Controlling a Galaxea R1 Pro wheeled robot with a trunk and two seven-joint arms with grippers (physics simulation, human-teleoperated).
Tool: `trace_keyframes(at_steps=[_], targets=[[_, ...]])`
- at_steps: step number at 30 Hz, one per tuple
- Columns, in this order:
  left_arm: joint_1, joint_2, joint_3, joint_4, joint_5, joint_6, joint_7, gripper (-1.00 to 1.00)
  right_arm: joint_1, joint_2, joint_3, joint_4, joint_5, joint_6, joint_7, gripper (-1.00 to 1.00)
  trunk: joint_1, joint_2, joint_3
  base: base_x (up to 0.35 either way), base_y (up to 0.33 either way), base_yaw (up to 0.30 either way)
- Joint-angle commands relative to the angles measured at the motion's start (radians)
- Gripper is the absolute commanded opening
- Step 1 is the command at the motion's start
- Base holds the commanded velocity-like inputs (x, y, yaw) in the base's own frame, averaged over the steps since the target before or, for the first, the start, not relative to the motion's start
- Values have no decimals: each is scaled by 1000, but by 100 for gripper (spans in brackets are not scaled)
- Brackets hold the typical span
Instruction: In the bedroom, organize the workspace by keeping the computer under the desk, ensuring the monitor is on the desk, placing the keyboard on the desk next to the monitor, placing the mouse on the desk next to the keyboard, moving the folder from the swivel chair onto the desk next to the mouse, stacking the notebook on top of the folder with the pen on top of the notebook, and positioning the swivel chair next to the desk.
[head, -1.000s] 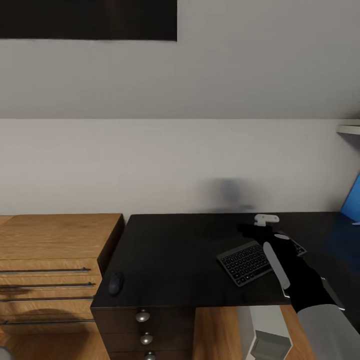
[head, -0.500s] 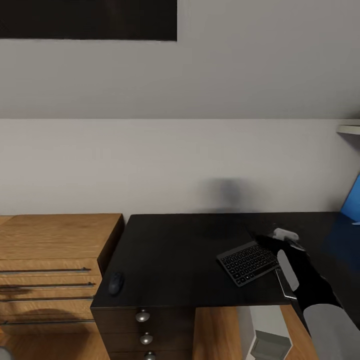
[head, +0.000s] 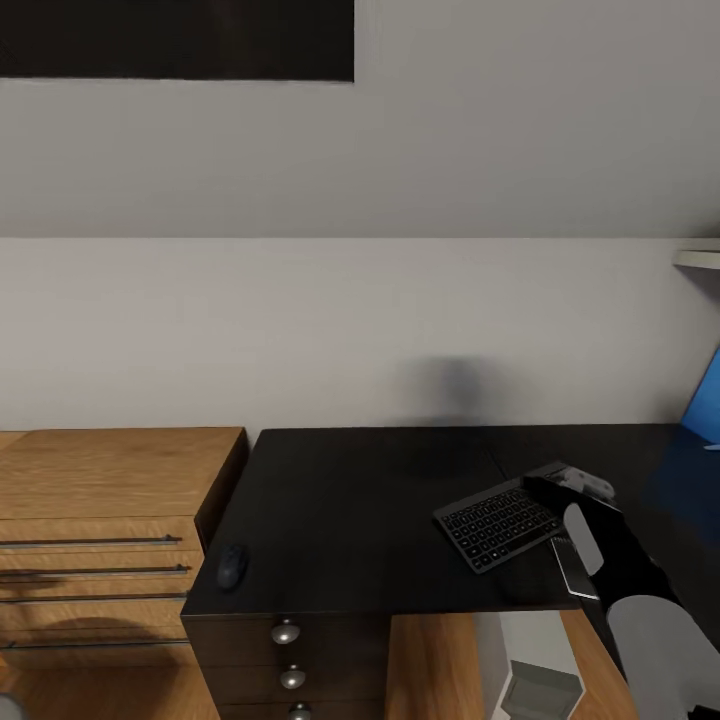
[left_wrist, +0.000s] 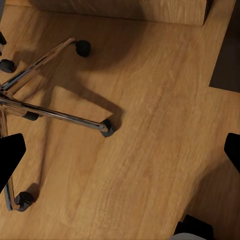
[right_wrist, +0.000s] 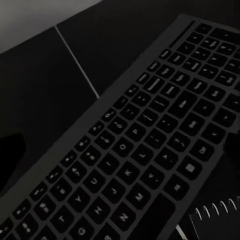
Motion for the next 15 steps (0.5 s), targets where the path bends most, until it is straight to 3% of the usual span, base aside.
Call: trace_keyframes(at_steps=[1,15], targets=[[0,0,-9,-1,1,0,9,100,-1,0,-4,-1,-12,4,-7,100,0,-1,-1,0,0,0],[0,0,-9,-1,2,0,9,100,-3,-2,-78,3,-64,7,-8,100,0,-1,-1,0,0,0]])
